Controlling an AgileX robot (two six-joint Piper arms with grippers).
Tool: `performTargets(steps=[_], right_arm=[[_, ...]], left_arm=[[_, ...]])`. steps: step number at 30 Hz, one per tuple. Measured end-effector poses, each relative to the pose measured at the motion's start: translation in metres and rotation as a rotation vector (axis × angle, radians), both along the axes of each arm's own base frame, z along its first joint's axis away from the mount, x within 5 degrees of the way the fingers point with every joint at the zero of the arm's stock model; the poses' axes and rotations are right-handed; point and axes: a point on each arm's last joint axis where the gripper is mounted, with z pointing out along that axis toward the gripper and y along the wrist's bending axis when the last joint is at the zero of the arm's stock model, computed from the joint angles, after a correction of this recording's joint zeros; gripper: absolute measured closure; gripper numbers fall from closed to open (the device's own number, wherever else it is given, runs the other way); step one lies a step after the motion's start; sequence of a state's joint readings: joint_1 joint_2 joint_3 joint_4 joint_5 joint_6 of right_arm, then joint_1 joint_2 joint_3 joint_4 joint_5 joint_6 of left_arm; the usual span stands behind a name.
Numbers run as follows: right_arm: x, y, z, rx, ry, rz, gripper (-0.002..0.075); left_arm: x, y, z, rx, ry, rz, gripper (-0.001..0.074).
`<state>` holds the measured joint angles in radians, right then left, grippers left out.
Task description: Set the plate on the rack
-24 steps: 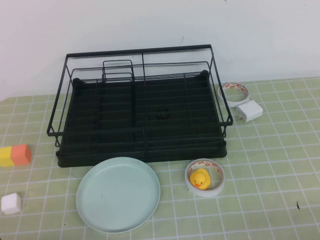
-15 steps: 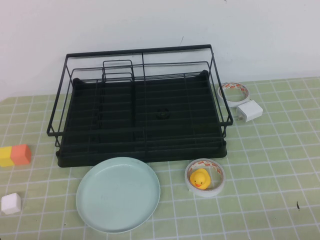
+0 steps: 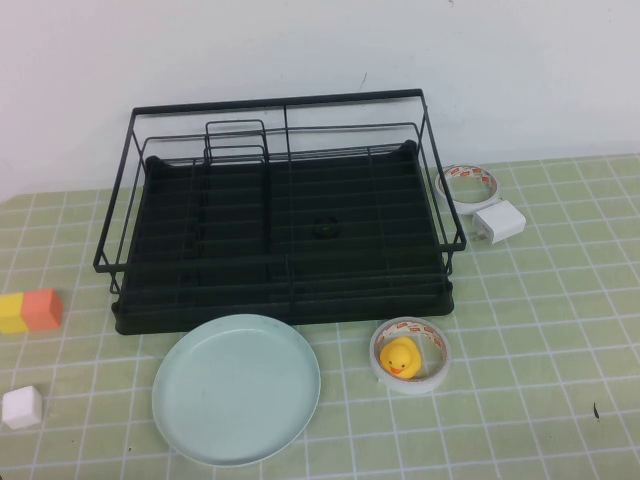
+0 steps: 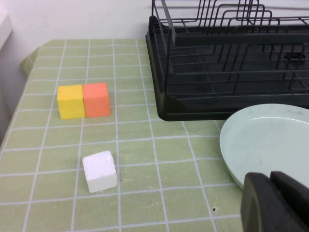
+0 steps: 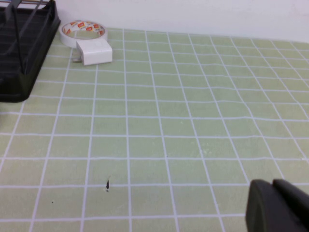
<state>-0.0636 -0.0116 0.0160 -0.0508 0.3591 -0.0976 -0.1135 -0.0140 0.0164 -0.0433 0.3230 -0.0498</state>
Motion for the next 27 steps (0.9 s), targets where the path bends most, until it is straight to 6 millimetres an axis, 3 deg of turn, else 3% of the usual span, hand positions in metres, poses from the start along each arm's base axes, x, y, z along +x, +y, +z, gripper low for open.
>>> performTargets(steps=[15, 20, 27], right_arm=[[0.001, 0.0, 0.001, -0.004, -0.024, 0.001, 0.0728], [0.005, 0.0, 0.013, -0.015, -0.177, 0.007, 0.0728], [0.004, 0.002, 0.045, -0.04, -0.535, 0.021, 0.0728]], left_arm=[[0.002, 0.0, 0.005, -0.004, -0.068, 0.002, 0.0736], [0.004, 0.0, 0.026, -0.031, -0.294, 0.009, 0.0736], [-0.007, 0.003, 0.066, -0.076, -0.756, 0.024, 0.0736]])
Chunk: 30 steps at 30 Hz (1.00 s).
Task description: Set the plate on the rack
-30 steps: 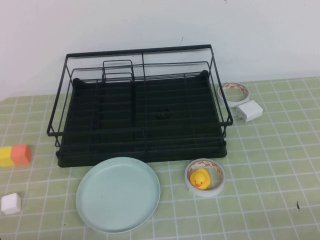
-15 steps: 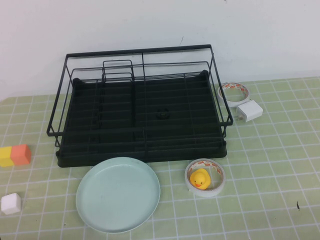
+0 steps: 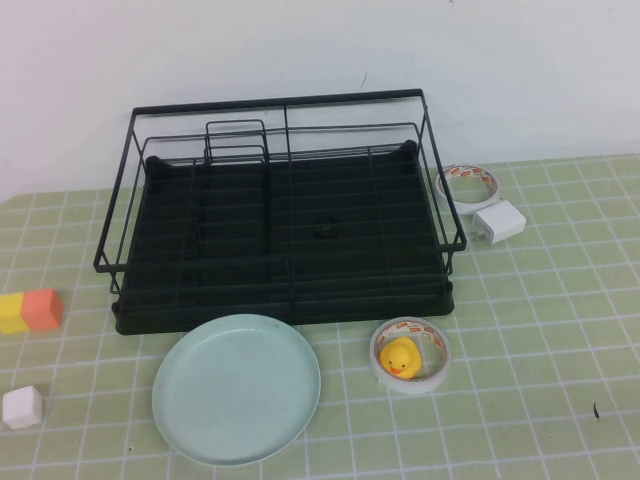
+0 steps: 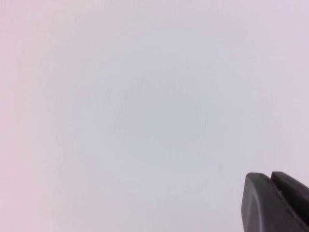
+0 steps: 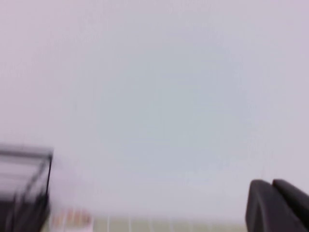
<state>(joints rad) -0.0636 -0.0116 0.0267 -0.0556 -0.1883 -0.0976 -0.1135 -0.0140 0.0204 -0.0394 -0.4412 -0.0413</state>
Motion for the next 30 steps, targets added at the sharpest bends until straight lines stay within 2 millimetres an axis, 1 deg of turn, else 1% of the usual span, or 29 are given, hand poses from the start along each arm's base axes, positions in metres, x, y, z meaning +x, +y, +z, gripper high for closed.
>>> performTargets(steps=[3, 6, 11, 13, 15, 17, 19, 21, 23, 25, 26, 28, 30], right_arm=[[-0.002, 0.0, 0.008, -0.006, -0.088, 0.004, 0.0728], [-0.003, 0.001, 0.012, -0.007, -0.14, 0.006, 0.0728], [-0.006, -0.001, 0.019, 0.069, -0.224, 0.006, 0.0728], [-0.007, -0.002, 0.022, 0.1, -0.258, 0.004, 0.0728], [-0.009, -0.003, 0.024, 0.114, -0.291, 0.003, 0.0728], [-0.009, -0.003, 0.025, 0.121, -0.288, 0.003, 0.0728], [-0.009, -0.003, 0.032, 0.126, -0.246, 0.008, 0.0728], [-0.012, -0.001, 0.046, 0.137, -0.204, 0.019, 0.0728], [-0.016, 0.0, 0.061, 0.161, -0.153, 0.034, 0.0728], [-0.017, 0.001, 0.076, 0.196, -0.073, 0.048, 0.0728], [-0.016, 0.002, 0.079, 0.208, -0.009, 0.052, 0.0728], [-0.008, 0.003, 0.085, 0.229, 0.126, 0.056, 0.0728], [0.002, 0.004, 0.088, 0.242, 0.269, 0.055, 0.0728]], left_arm=[[-0.006, 0.001, 0.01, -0.011, -0.128, 0.005, 0.0736], [-0.01, 0.001, 0.015, -0.017, -0.201, 0.007, 0.0736], [-0.01, 0.001, 0.016, -0.055, -0.203, -0.019, 0.0736], [-0.009, 0.001, 0.013, -0.06, -0.17, -0.025, 0.0736], [-0.004, 0.0, 0.013, -0.053, -0.06, -0.027, 0.0736], [-0.004, 0.0, 0.02, -0.038, 0.043, -0.025, 0.0736], [-0.006, 0.0, 0.036, -0.022, 0.127, -0.025, 0.0736], [-0.006, 0.0, 0.053, -0.007, 0.203, -0.025, 0.0736], [-0.002, -0.001, 0.066, 0.003, 0.303, -0.029, 0.0736], [0.008, -0.003, 0.078, 0.014, 0.44, -0.032, 0.0736], [0.014, -0.004, 0.081, 0.02, 0.51, -0.034, 0.0736], [0.028, -0.006, 0.088, 0.029, 0.653, -0.037, 0.0736], [0.042, -0.008, 0.088, 0.031, 0.771, -0.042, 0.0736]])
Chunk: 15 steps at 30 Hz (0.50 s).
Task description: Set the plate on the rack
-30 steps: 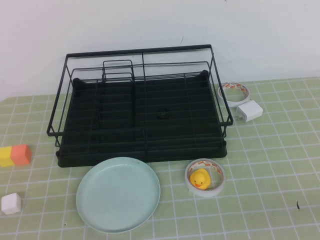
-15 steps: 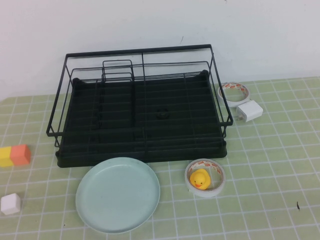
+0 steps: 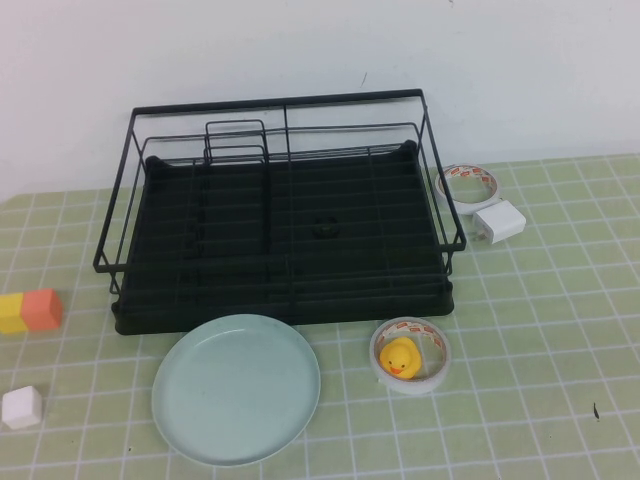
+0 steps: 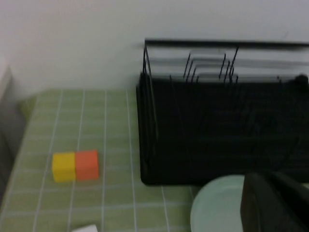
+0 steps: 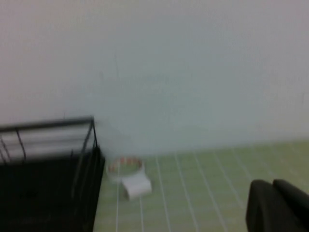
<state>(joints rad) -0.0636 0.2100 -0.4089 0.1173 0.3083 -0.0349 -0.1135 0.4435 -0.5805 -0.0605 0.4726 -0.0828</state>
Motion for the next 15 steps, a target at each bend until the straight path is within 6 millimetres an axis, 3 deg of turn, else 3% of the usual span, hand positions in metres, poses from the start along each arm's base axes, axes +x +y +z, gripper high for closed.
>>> performTargets(steps=[4, 8, 12, 15], right_arm=[[0.031, 0.003, -0.011, 0.025, 0.352, 0.057, 0.0728], [0.065, 0.015, -0.027, 0.041, 0.66, 0.242, 0.0728], [0.106, 0.03, -0.05, 0.139, 0.815, 0.449, 0.0727], [0.138, 0.039, -0.075, 0.215, 0.869, 0.563, 0.0727]], left_arm=[[0.023, -0.005, -0.012, -0.029, 0.186, -0.013, 0.0736], [0.038, -0.012, -0.03, -0.098, 0.363, -0.031, 0.0736], [0.049, -0.018, -0.048, -0.161, 0.505, -0.04, 0.0736], [0.051, -0.02, -0.05, -0.189, 0.511, -0.047, 0.0736]])
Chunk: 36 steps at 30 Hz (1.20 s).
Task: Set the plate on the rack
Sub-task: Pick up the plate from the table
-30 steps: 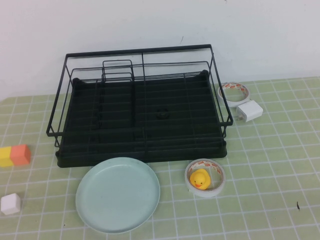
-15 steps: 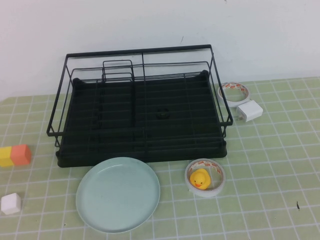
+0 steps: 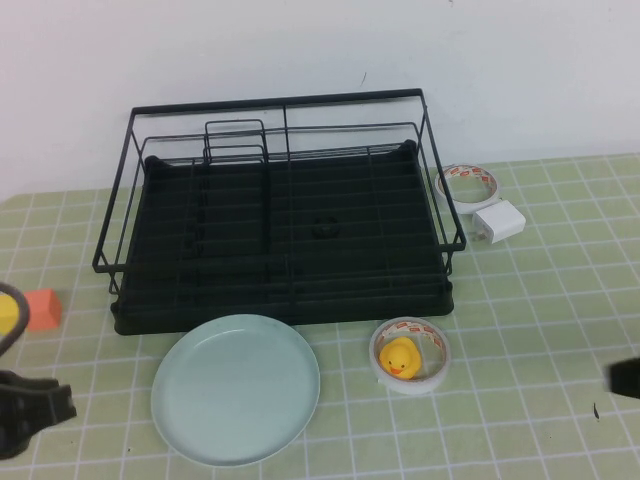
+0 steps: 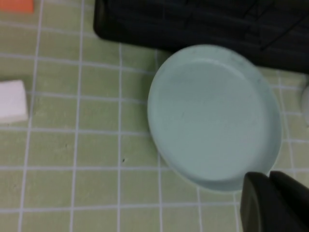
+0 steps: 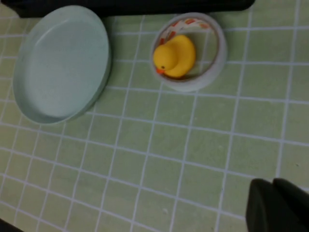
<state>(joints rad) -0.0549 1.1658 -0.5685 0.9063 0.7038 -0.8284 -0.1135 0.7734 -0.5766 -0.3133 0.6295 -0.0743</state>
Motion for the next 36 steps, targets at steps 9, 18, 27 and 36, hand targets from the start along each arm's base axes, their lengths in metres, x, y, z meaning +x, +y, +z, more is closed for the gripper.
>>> performTargets(steps=[9, 18, 27, 36], right_arm=[[0.058, 0.09, -0.063, -0.011, 0.094, 0.202, 0.0726], [0.104, 0.192, -0.079, 0.011, 0.04, 0.387, 0.0709], [0.142, 0.222, -0.111, 0.007, 0.152, 0.435, 0.0379], [0.148, 0.227, -0.145, -0.015, 0.216, 0.435, 0.0345]], left_arm=[[-0.001, 0.0, -0.002, -0.015, -0.039, 0.004, 0.0736], [-0.001, -0.001, -0.002, -0.037, -0.039, 0.009, 0.0736], [-0.001, -0.004, -0.001, -0.063, -0.045, -0.005, 0.0736], [-0.001, -0.004, -0.001, -0.049, -0.05, -0.018, 0.0736]])
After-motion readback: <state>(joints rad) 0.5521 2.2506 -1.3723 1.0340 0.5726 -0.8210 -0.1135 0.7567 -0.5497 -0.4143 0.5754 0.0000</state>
